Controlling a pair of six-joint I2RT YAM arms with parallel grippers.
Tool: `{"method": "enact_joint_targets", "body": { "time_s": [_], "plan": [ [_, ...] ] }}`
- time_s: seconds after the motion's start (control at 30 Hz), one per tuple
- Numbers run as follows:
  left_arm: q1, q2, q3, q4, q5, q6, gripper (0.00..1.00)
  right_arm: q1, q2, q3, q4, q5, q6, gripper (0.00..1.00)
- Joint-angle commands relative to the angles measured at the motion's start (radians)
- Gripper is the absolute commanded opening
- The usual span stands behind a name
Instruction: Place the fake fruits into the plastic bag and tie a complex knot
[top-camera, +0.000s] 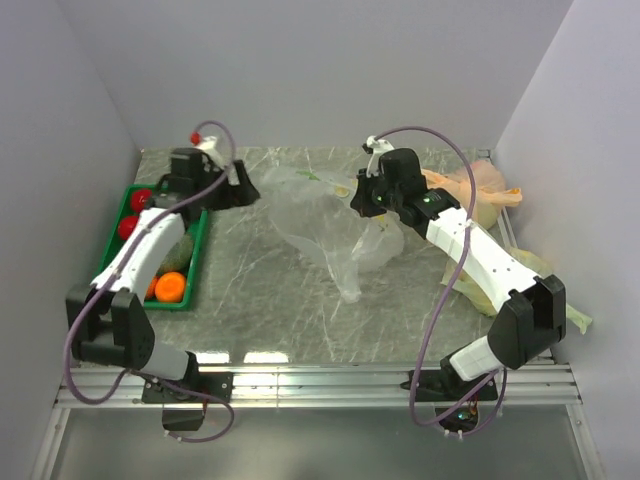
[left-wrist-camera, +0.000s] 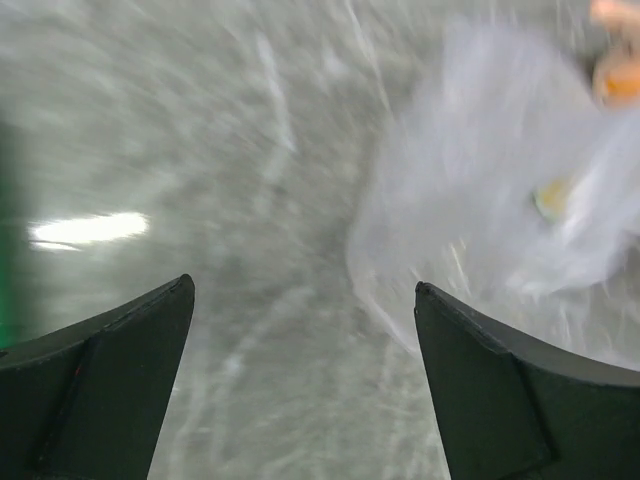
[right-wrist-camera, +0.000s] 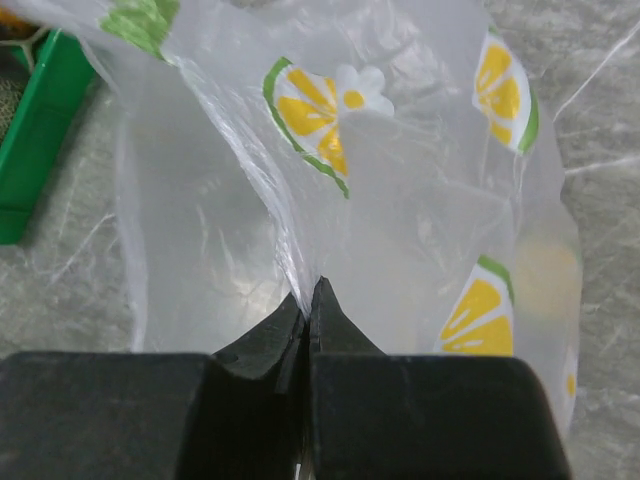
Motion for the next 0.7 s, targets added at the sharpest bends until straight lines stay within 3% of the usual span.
{"method": "enact_joint_targets", "body": {
  "time_s": [0.0,0.13,0.3,0.57,0.67],
  "plan": [
    [0.109,-0.082,0.070,-0.061,-0.022,0.130,0.97,0.010,-0.006,-0.004,0.034,-0.013,-0.001,0.00],
    [0.193,-0.062,0.101,-0.101,-0.144,0.172,0.97,0.013,0.011,-0.013,0.040,-0.026,0.031,0.00],
    [0.324,0.091,0.228,-0.173,-0.227,0.161,0.96,0.013,0.029,-0.012,0.046,-0.052,0.054,0.00],
    [0.378,0.318,0.360,-0.173,-0.180,0.217,0.88,0.013,0.049,0.008,0.036,-0.059,0.059,0.00],
    [0.376,0.349,0.351,-0.132,-0.157,0.247,0.89,0.013,0.049,0.008,0.031,-0.052,0.051,0.00]
  ]
}}
